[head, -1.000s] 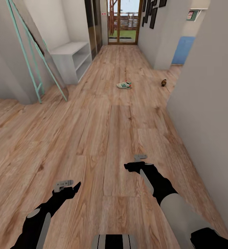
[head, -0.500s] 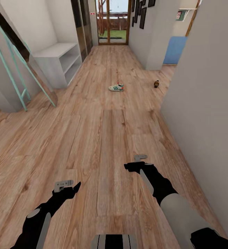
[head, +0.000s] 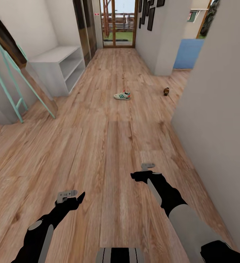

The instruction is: Pick up the two gym shoes and the two sandals from the corridor floor and place them onto the hallstand (shoe rack) in the corridor, making sure they are on the rack and not on the floor. Arrange them so the two gym shoes are next to each other and the two sandals are next to each other.

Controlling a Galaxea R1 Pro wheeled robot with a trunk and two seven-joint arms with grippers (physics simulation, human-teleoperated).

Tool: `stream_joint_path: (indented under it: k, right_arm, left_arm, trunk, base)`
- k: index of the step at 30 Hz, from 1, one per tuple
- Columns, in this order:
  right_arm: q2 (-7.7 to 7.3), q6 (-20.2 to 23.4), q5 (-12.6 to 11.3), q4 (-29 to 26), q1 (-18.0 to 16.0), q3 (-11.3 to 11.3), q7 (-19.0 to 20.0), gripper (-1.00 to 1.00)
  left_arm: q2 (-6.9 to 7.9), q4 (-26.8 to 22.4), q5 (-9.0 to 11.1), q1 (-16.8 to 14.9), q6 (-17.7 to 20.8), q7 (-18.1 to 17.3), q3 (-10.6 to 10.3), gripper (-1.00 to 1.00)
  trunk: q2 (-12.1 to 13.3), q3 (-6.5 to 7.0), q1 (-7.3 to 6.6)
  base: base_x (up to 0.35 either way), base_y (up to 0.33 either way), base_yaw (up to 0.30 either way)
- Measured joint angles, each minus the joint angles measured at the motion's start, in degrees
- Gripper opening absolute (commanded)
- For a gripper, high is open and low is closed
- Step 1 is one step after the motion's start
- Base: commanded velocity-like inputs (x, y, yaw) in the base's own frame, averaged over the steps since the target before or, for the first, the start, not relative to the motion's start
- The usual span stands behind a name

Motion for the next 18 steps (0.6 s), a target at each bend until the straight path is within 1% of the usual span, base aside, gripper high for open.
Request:
stream_joint_path:
  k: [18]
  right_arm:
    - [0.0, 0.0, 0.0, -0.02, 0.0, 0.02, 0.0, 1.0]
  left_arm:
    - [-0.02, 0.0, 0.0, 0.0, 0.0, 0.01, 0.0, 1.0]
  trunk:
    - [0.0, 0.0, 0.0]
  base:
    - [0.332, 0.0, 0.0]
